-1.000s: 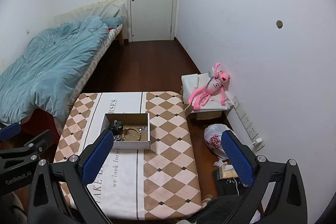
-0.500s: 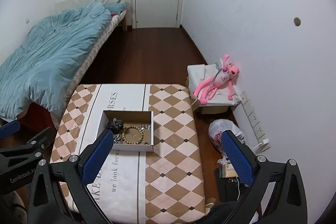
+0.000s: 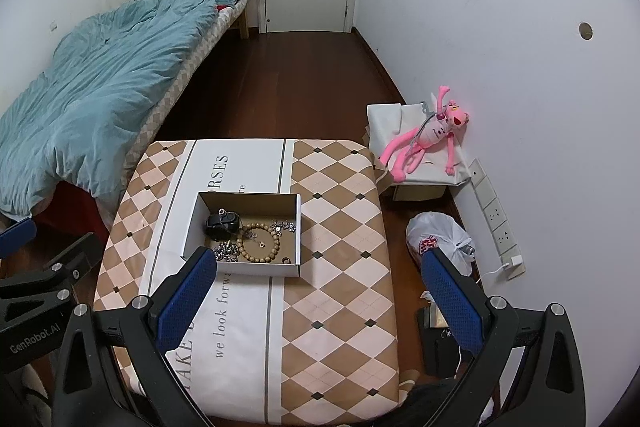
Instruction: Organize jewelry
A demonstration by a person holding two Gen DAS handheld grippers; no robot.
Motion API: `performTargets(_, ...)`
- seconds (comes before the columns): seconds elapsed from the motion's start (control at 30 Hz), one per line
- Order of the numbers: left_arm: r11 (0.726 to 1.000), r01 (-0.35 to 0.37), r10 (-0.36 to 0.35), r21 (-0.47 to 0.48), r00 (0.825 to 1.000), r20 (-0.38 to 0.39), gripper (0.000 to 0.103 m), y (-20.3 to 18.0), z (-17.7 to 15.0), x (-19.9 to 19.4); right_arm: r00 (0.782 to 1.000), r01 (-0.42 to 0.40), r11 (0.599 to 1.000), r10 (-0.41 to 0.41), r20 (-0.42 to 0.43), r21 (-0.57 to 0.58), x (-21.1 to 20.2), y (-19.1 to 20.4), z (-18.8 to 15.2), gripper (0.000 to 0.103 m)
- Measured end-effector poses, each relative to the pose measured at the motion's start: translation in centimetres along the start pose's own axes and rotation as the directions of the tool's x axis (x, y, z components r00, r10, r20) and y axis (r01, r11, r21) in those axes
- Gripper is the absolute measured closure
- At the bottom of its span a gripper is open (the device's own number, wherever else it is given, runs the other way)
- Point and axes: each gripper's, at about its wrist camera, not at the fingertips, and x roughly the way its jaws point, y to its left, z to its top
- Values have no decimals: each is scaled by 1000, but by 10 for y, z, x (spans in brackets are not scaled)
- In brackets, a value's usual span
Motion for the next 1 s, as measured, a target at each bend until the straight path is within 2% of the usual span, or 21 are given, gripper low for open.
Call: performTargets(1.0,1000,11,-11,8,1000,-9,2,-1,-7,10,1000,7,1000,-7,-25,-1,6,-3,-7,0)
